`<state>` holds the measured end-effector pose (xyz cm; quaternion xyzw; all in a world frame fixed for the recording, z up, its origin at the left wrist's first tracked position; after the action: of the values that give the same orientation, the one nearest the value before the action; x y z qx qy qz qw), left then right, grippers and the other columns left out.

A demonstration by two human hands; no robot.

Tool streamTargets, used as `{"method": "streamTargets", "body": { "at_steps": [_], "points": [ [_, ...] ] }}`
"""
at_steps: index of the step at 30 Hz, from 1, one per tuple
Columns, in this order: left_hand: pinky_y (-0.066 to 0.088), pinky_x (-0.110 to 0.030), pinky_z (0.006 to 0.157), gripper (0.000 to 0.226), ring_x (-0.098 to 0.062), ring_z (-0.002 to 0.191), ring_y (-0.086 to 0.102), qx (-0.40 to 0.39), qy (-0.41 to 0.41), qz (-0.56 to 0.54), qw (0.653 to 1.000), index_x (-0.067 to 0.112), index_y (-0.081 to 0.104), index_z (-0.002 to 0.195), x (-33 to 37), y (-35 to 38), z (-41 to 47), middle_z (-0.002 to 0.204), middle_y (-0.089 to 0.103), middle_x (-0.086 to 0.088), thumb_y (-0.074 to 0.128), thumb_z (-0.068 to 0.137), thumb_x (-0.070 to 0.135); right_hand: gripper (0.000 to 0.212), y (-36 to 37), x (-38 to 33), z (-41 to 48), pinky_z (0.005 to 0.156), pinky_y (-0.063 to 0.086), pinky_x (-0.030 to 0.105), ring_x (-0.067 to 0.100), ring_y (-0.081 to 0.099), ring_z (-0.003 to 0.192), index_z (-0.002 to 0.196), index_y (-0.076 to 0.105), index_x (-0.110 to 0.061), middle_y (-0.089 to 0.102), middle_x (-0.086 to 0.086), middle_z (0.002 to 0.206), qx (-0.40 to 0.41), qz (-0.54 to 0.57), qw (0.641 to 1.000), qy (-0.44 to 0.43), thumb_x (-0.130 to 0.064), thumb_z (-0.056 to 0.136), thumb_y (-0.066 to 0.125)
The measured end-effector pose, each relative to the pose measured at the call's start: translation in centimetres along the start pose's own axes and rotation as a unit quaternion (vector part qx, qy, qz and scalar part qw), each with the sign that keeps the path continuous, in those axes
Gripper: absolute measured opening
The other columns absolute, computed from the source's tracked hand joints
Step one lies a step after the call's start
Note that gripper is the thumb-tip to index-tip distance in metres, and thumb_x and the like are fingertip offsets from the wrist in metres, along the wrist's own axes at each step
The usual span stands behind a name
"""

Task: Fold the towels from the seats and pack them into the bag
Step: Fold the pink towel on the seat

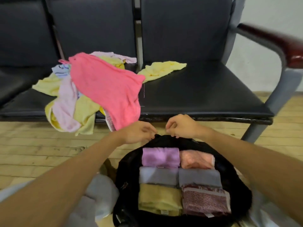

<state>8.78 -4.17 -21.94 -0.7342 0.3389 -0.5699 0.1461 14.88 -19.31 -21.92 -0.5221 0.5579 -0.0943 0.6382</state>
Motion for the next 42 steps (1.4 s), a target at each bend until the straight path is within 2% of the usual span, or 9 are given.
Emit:
{"method": "streamTargets", "body": {
  "at_steps": [5,9,13,16,22,29,32,39,42],
  "points": [
    [0.048,-0.018,0.078,0.019,-0.012,0.092,0.064,0.154,0.058,0.068,0.984,0.025,0.064,0.11,1.6,-7.9,-2.2,0.095,0.068,0.004,0.058,0.094,0.015,0.006,-3.4,-4.7,2.0,0.063,0.057,0.022,0.012,0.068,0.076,0.093,0.072,-0.013,0.072,0.003,0.084,0.072,0.051,0.996,-0.022,-0.013,0.09,0.066],
    [0.036,-0.022,0.066,0.025,-0.019,0.085,0.06,0.321,0.017,0.111,0.94,0.014,0.064,0.111,-2.0,-12.5,-3.3,0.093,0.064,-0.003,0.053,0.09,0.005,0.005,-2.8,-7.0,5.2,0.071,0.051,0.018,0.01,0.065,0.084,0.092,0.071,-0.016,0.071,-0.002,0.09,0.113,0.041,0.992,-0.038,-0.018,0.089,0.068],
    [0.035,-0.025,0.069,0.022,-0.02,0.082,0.056,0.404,-0.05,0.0,0.913,0.012,0.062,0.108,-4.8,-15.4,-4.0,0.09,0.061,-0.002,0.054,0.088,0.008,0.017,-0.5,-9.7,8.2,0.083,0.053,0.03,0.012,0.062,0.087,0.1,0.069,-0.015,0.068,-0.001,0.096,0.134,0.001,0.986,-0.095,-0.025,0.086,0.072],
    [0.046,-0.032,0.08,0.017,-0.025,0.089,0.06,0.414,-0.085,-0.057,0.905,0.013,0.061,0.105,-6.4,-15.9,-4.3,0.098,0.062,-0.005,0.055,0.089,0.013,0.034,1.4,-11.1,9.8,0.085,0.05,0.039,0.023,0.057,0.095,0.108,0.067,-0.012,0.062,0.006,0.102,0.123,-0.105,0.981,-0.111,-0.033,0.082,0.073],
    [0.042,-0.029,0.068,0.008,-0.015,0.077,0.054,0.394,-0.101,-0.066,0.911,0.016,0.055,0.101,-7.3,-15.0,-4.3,0.087,0.058,0.002,0.053,0.093,0.016,0.016,1.6,-11.1,11.2,0.077,0.053,0.038,0.024,0.063,0.086,0.083,0.064,-0.011,0.065,0.003,0.09,0.137,-0.136,0.979,-0.066,-0.024,0.09,0.068],
    [0.039,-0.025,0.062,0.027,-0.015,0.081,0.053,0.392,-0.083,-0.112,0.909,0.009,0.056,0.118,-4.5,-13.9,-3.1,0.105,0.06,-0.007,0.053,0.091,0.012,0.009,-3.2,-9.5,8.6,0.08,0.053,0.037,0.021,0.061,0.089,0.102,0.063,-0.008,0.063,0.004,0.096,0.18,-0.054,0.98,-0.06,-0.011,0.093,0.062],
    [0.041,-0.028,0.076,0.032,-0.018,0.096,0.053,0.371,-0.082,-0.124,0.916,0.008,0.051,0.124,-2.9,-12.6,-1.7,0.115,0.056,-0.007,0.054,0.092,0.015,0.023,-5.5,-8.5,7.4,0.084,0.053,0.035,0.017,0.059,0.089,0.116,0.065,-0.01,0.063,0.006,0.108,0.184,-0.118,0.974,-0.061,-0.012,0.094,0.06],
    [0.041,-0.03,0.079,0.046,-0.024,0.107,0.052,0.347,-0.094,-0.192,0.913,0.004,0.041,0.133,-0.4,-8.8,2.4,0.126,0.053,-0.014,0.055,0.092,0.018,0.019,-10.5,-3.7,3.3,0.061,0.04,0.014,0.014,0.058,0.081,0.079,0.064,-0.002,0.063,0.002,0.087,0.253,-0.043,0.966,-0.016,0.007,0.087,0.049],
    [0.045,-0.036,0.089,0.049,-0.026,0.111,0.049,0.343,-0.081,-0.126,0.927,0.006,0.045,0.133,0.4,-7.4,4.2,0.133,0.047,-0.014,0.058,0.089,0.022,0.018,-11.0,-1.2,1.9,0.061,0.036,0.01,0.006,0.051,0.075,0.079,0.063,0.002,0.054,-0.007,0.081,0.255,-0.02,0.967,-0.011,0.006,0.088,0.047]
  ]
}}
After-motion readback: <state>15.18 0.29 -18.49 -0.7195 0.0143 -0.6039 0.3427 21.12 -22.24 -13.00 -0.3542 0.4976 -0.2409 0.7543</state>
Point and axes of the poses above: each hand's wrist, its own z-axis towards the middle knuckle, its own y-axis out of the palm, x = y × z, the point moved 6 cm from there along z, towards the middle knuckle
